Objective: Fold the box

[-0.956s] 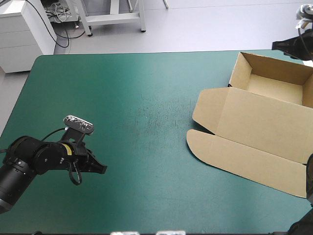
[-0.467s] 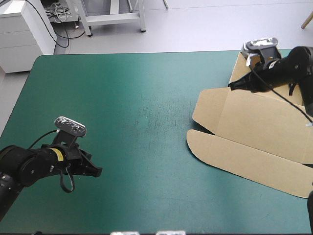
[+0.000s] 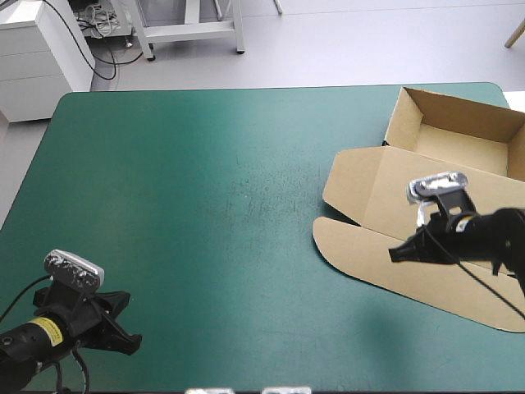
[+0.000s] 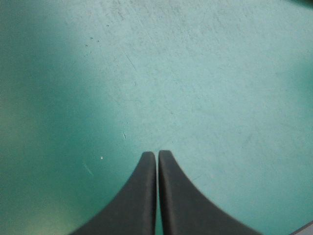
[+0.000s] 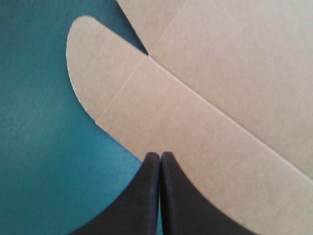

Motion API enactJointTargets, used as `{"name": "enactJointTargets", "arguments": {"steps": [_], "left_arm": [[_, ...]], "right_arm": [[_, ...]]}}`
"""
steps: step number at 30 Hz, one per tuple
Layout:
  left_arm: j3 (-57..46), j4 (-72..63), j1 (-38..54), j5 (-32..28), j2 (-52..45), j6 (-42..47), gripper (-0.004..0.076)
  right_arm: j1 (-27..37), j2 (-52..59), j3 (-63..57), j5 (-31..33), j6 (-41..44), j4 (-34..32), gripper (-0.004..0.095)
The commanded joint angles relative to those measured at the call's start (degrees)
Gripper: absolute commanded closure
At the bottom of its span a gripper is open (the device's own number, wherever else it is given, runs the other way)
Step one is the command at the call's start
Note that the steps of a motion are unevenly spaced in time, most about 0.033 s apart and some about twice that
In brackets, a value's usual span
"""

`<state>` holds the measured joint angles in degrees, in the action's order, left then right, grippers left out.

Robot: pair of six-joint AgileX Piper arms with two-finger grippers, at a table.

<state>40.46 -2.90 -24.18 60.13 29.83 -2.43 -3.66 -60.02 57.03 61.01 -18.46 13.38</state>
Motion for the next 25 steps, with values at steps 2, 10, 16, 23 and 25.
{"name": "enactJointTargets", "arguments": {"steps": [2, 10, 16, 23, 25], "left_arm": [[-1.7, -0.7, 0.2, -3.0, -3.5, 0.2, 0.0731], [-5.9, -0.8, 0.2, -3.1, -5.1, 0.2, 0.0731], [-7.7, -1.1, 0.2, -3.4, -5.1, 0.2, 0.0731], [-10.0, -1.0, 0.2, -3.8, -5.1, -0.4, 0.0731], [-10.0, -1.0, 0.2, -3.8, -5.1, -0.4, 0.0731]], "right_arm": [[-0.2, 10.2, -9.4, -3.8, -0.5, 1.0, 0.0924], [-0.2, 27.3, -23.0, -7.5, -0.5, 1.0, 0.0924], [-0.2, 37.6, -25.1, -8.1, -0.5, 1.0, 0.0924], [-0.2, 44.3, -28.3, -7.8, 1.5, 0.2, 0.0924], [-0.2, 44.9, -28.9, -7.2, 2.6, 0.2, 0.0924]]}}
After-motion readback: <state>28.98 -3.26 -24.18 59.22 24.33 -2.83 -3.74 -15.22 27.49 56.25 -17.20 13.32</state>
